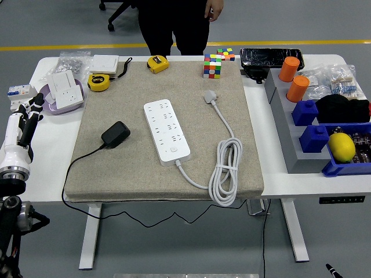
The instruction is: Pick up the plug,place it near the board,insert it into the board,press the button
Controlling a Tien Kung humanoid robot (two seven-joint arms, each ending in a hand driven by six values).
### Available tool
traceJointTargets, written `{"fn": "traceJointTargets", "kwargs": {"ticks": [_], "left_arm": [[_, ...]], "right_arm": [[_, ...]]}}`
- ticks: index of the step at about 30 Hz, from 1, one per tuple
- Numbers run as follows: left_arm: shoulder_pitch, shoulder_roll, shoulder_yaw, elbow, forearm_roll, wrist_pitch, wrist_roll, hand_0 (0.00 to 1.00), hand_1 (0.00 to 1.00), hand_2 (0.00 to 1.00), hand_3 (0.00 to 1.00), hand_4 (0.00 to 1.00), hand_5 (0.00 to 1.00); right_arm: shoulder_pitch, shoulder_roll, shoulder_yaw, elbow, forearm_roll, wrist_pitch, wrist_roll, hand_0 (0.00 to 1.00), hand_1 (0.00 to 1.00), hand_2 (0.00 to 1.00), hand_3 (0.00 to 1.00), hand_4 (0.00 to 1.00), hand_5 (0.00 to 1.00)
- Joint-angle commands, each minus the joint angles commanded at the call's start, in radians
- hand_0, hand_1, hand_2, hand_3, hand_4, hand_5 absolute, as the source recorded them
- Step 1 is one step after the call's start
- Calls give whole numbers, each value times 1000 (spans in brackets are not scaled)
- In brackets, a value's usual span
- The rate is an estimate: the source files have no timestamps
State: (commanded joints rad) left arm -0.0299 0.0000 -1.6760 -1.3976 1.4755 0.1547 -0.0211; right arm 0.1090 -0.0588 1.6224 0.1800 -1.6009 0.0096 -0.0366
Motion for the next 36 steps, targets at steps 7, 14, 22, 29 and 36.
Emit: {"fn": "traceJointTargets", "kwargs": {"ticks": [7, 14, 22, 29, 36], "left_arm": [[7, 1, 22, -1, -19, -4, -14, 863, 921, 874, 813, 998, 912], [21, 0, 30, -1, -106, -4, -56, 998, 998, 922, 824, 998, 968], [30, 0, 34, -1, -170, -40, -58, 997, 976, 891, 824, 998, 998], [29, 0, 42, -1, -172, -43, -54, 954, 955, 872, 818, 998, 998], [20, 0, 57, 4, -176, -44, -53, 958, 960, 879, 815, 998, 998]], "right_arm": [[-10, 4, 2, 0, 6, -3, 1, 814, 735, 734, 765, 998, 998], [-28, 9, 25, 0, -13, -4, -1, 815, 737, 735, 766, 998, 998], [-20, -4, 11, 0, 3, 0, 2, 816, 737, 735, 768, 998, 998], [-27, -10, 13, 0, 3, -2, -4, 815, 737, 736, 768, 998, 998], [-24, -7, 6, 0, 20, -5, -2, 816, 737, 738, 769, 998, 998]]}}
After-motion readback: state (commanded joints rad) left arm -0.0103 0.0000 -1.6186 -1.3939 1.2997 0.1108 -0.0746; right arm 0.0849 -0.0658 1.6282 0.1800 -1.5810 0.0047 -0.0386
